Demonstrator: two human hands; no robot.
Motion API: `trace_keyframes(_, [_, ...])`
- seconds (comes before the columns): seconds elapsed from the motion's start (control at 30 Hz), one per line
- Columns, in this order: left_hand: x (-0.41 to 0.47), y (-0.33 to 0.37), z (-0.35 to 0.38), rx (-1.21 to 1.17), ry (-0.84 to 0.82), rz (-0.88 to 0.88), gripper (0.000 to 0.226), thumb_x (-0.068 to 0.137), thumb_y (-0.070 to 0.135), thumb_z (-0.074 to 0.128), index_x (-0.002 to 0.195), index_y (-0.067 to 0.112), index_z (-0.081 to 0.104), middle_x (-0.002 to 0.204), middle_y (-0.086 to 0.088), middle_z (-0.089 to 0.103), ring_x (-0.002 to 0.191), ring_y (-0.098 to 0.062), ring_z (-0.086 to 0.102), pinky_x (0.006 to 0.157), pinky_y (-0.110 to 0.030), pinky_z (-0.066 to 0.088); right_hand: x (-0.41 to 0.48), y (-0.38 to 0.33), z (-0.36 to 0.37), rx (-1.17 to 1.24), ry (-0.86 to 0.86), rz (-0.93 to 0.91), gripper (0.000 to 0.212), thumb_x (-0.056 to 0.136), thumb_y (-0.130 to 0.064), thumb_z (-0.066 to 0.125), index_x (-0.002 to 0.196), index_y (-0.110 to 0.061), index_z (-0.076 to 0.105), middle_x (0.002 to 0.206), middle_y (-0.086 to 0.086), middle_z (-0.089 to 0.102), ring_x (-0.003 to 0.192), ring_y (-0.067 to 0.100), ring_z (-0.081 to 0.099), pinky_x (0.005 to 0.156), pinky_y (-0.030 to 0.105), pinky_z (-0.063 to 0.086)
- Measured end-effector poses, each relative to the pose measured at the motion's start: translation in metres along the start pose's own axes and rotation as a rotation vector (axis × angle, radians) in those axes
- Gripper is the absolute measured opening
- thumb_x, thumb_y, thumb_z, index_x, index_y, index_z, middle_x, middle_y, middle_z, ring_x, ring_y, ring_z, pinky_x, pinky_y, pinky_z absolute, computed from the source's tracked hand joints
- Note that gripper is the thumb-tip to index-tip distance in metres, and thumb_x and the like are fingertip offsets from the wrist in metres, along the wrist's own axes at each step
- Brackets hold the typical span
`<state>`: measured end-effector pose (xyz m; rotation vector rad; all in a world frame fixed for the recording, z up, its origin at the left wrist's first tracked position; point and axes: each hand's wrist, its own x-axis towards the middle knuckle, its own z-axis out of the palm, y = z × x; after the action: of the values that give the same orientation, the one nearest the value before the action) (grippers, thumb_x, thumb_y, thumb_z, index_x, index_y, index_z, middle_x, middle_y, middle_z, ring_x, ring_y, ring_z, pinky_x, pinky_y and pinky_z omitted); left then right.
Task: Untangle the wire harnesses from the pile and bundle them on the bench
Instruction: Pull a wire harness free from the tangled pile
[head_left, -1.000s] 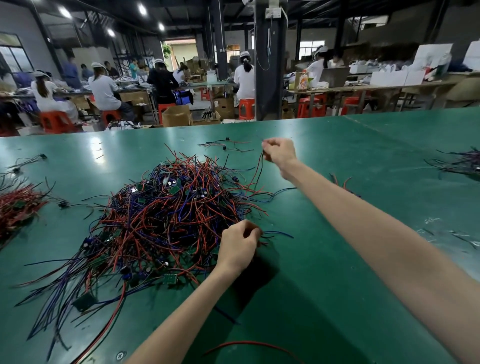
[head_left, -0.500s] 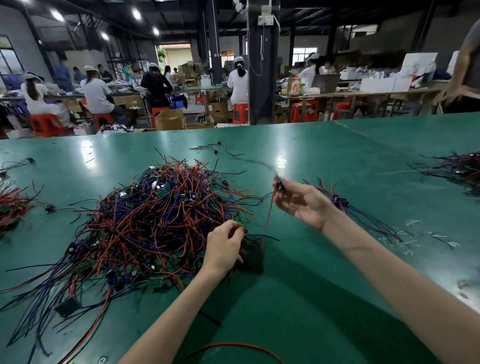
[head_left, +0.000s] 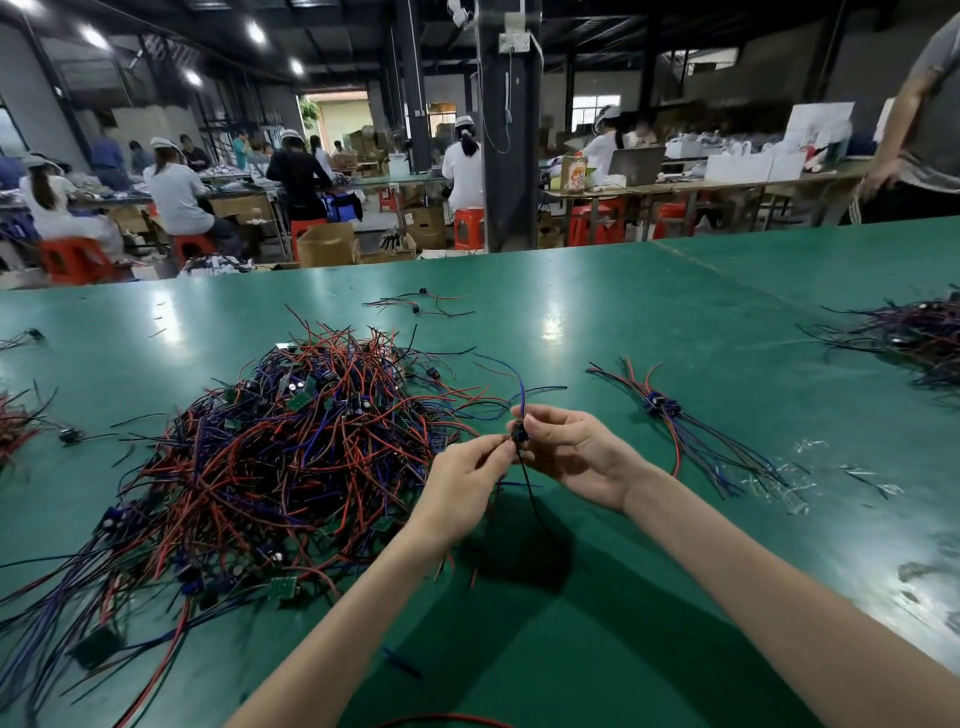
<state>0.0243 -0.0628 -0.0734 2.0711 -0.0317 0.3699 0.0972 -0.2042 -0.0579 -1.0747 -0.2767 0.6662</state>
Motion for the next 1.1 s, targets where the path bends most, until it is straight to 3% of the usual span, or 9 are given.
trace_keyframes(0.1, [0.005,0.001,0.003,-0.107,-0.038,-0.080,0.026,0.097,0.019,0.053,0.088,0.009,0.075,0.084,-0.005,0.074,0.077,-0.010,0.063,0.083,-0.031,0.049,0.001,0.003,-0.003,-0.151,0.027,-0.061,0.022,0.066,-0.014,0.069,0.088,-0.010,0.066,0.078,0.003,0.070,0.072,0.013,0.062,0.068,0.026,0.037])
trace_keyframes(0.23, [0.002,0.004,0.008,-0.356,-0.042,-0.184,0.020,0.096,0.008,0.052,0.086,0.008,0.069,0.060,0.006,0.064,0.056,-0.004,0.057,0.062,-0.023,0.050,0.001,0.002,-0.006,-0.174,0.021,-0.038,0.021,0.067,-0.012,0.070,0.087,-0.008,0.066,0.076,0.003,0.069,0.065,0.011,0.060,0.062,0.023,0.041])
trace_keyframes(0.37, [-0.008,0.008,0.011,-0.635,-0.036,-0.360,0.021,0.098,-0.001,0.043,0.085,0.000,0.058,0.065,-0.005,0.053,0.046,-0.008,0.055,0.052,-0.025,0.054,0.003,0.003,-0.004,-0.143,0.068,-0.008,0.006,0.081,-0.006,0.066,0.080,0.000,0.063,0.065,0.004,0.063,0.054,0.010,0.052,0.050,0.019,0.046])
trace_keyframes(0.5, [-0.014,0.012,0.012,-0.687,-0.075,-0.453,0.018,0.099,-0.003,0.036,0.095,0.006,0.051,0.070,-0.005,0.047,0.038,-0.004,0.034,0.033,-0.014,0.028,0.004,0.009,-0.003,-0.310,0.160,-0.098,0.014,0.082,-0.005,0.069,0.072,-0.002,0.060,0.053,0.001,0.056,0.043,0.007,0.047,0.043,0.018,0.042])
trace_keyframes(0.63, [-0.013,0.008,0.010,-0.594,-0.090,-0.486,0.015,0.102,0.011,0.039,0.089,0.009,0.047,0.067,-0.005,0.045,0.036,-0.003,0.025,0.034,-0.012,0.019,0.004,0.015,-0.001,-0.450,0.195,-0.127,0.018,0.082,-0.008,0.070,0.067,-0.006,0.060,0.055,0.002,0.056,0.045,0.008,0.046,0.044,0.017,0.039])
trace_keyframes(0.83, [-0.018,0.004,0.011,-0.494,-0.118,-0.453,0.027,0.099,0.029,0.049,0.076,0.015,0.045,0.050,0.003,0.038,0.034,-0.004,0.021,0.035,-0.011,0.016,0.001,0.020,0.003,-0.453,0.149,-0.112,0.017,0.086,-0.009,0.066,0.070,-0.004,0.063,0.057,0.004,0.055,0.046,0.008,0.047,0.045,0.016,0.039])
trace_keyframes(1.1, [-0.017,0.006,0.012,-0.492,-0.115,-0.439,0.019,0.098,0.023,0.050,0.081,0.014,0.051,0.042,0.004,0.030,0.033,-0.007,0.018,0.038,-0.012,0.014,0.005,0.012,-0.001,-0.345,0.263,-0.135,0.013,0.084,-0.004,0.067,0.071,-0.002,0.064,0.048,-0.004,0.057,0.040,0.004,0.045,0.040,0.017,0.041])
